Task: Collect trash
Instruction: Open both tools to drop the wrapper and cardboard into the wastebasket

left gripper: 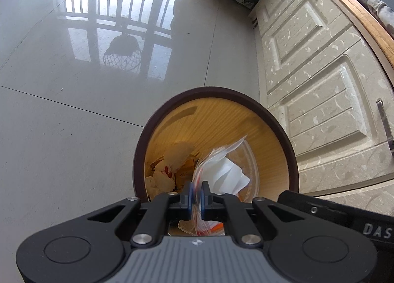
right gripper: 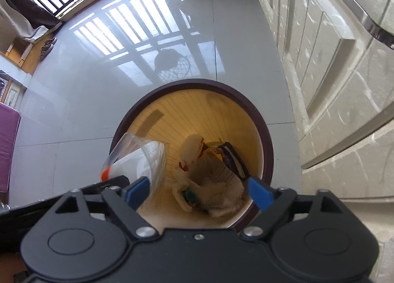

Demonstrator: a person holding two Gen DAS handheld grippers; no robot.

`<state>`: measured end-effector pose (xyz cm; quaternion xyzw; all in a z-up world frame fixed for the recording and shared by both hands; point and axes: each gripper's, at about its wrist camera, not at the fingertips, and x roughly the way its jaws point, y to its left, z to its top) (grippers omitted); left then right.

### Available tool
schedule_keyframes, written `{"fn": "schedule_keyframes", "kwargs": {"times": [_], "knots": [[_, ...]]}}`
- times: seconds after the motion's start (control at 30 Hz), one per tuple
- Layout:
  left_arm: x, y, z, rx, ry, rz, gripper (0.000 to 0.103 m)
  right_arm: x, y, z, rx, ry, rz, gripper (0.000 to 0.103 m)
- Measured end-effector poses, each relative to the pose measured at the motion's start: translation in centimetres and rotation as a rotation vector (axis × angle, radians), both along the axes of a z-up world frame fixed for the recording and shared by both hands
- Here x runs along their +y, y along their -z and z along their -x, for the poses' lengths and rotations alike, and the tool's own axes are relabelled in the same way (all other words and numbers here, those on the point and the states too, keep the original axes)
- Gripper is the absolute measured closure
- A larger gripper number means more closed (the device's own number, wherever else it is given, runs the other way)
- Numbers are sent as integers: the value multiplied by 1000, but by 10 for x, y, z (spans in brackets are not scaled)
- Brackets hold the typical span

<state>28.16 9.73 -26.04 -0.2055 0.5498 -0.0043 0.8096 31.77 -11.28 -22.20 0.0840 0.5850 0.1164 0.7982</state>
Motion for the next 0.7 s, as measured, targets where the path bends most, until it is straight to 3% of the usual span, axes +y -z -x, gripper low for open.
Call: {"fn": "schedule_keyframes", "kwargs": {"times": [0.33, 0.47, 0.6, 0.7], "knots": [[-12, 2, -4, 1, 61, 29, 95, -9, 0, -1, -2, 41, 19, 0], [-18, 2, -6, -24, 68, 59, 71, -13, -2, -2, -6, 60, 3, 0], [-20, 1, -6, -26, 84, 39, 52, -19, -4, -3, -10, 84, -4, 0], [-21, 1, -6, -4, 93, -1, 49, -18, -5, -2, -9, 79, 2, 0]]}}
